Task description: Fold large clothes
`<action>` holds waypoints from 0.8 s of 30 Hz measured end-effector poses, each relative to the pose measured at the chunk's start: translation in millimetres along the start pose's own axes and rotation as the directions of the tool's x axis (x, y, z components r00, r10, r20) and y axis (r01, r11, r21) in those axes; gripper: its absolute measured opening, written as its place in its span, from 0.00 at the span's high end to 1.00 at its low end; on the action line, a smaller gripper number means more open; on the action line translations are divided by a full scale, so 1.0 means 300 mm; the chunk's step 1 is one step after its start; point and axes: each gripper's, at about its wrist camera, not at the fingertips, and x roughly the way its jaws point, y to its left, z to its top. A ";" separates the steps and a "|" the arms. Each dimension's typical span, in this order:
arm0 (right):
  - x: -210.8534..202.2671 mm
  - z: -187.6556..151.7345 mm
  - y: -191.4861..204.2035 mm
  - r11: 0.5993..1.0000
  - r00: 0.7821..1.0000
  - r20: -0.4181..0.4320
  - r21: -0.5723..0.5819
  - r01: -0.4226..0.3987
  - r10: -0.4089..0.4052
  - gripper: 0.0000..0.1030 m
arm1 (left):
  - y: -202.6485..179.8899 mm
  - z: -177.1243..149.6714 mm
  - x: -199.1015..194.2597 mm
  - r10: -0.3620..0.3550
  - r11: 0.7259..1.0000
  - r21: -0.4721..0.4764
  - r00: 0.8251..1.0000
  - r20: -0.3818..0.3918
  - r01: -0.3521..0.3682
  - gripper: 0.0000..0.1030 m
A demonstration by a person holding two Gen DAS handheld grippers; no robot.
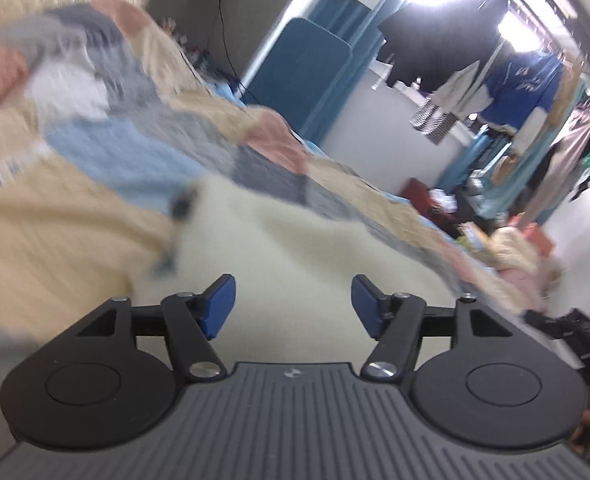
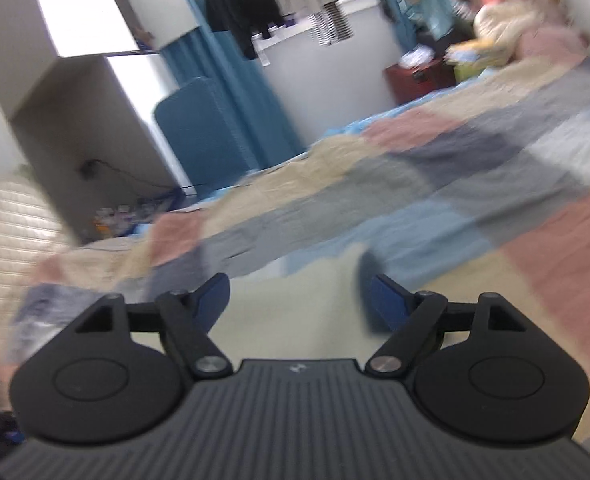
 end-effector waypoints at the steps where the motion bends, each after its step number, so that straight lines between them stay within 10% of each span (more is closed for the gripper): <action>1: -0.005 -0.019 -0.006 0.999 0.999 -0.031 0.040 -0.033 0.035 0.22 | -0.008 -0.026 -0.006 -0.018 1.000 -0.022 1.000 -0.017 0.018 0.31; 11: 0.038 -0.277 -0.054 0.955 0.929 -0.322 0.283 -0.087 0.180 0.22 | 0.066 -0.193 0.120 -0.115 0.947 -0.321 0.963 -0.245 0.032 0.28; 18: 0.075 -0.288 -0.049 0.952 0.929 -0.339 0.303 -0.042 0.149 0.22 | 0.195 -0.229 0.162 -0.201 0.828 -0.558 0.957 -0.207 0.054 0.18; 24: 0.092 -0.303 -0.044 0.957 0.930 -0.344 0.290 -0.029 0.132 0.22 | 0.242 -0.227 0.184 -0.200 0.789 -0.613 0.964 -0.173 0.054 0.18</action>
